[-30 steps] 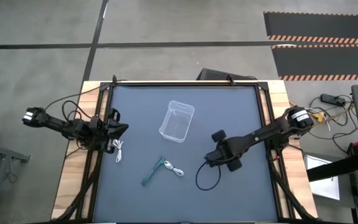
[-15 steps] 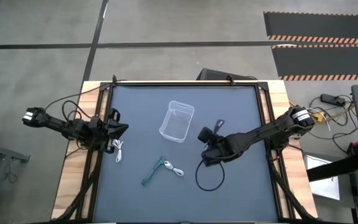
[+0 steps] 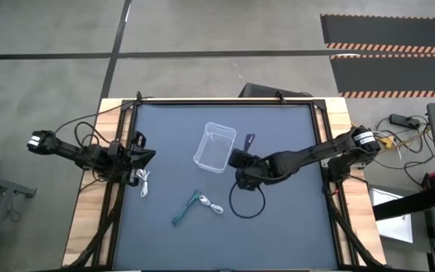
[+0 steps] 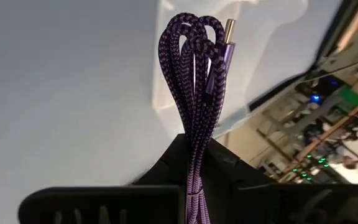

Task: Pick and place USB-C Cables
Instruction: Put the purple USB cable into the transparent bin

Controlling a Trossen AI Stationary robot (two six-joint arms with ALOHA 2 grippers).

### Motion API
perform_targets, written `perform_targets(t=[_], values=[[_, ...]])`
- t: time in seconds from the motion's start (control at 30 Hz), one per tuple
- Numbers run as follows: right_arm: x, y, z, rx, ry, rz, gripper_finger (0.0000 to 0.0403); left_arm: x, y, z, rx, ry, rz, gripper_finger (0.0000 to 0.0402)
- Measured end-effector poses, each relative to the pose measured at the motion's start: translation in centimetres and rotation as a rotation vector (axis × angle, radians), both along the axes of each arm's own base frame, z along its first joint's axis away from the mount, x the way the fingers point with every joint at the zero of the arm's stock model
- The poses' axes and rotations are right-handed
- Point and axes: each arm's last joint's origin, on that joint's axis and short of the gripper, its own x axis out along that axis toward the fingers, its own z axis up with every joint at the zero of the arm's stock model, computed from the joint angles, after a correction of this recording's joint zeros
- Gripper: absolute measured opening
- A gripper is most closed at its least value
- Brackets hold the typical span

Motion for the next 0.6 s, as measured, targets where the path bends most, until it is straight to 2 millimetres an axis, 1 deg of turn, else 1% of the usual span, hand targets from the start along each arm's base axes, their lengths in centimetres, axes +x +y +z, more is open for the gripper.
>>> perform_targets(t=[0.1,0.6], values=[[0.7,-0.9,0.4,-0.002,-0.032,0.03,0.0013,0.0,0.0,0.0,0.0,0.0,0.0,0.0],[3.8,-5.4,1.9,0.152,-0.292,0.118,0.0013,0.0,0.0,0.0,0.0,0.002,0.0,0.0]])
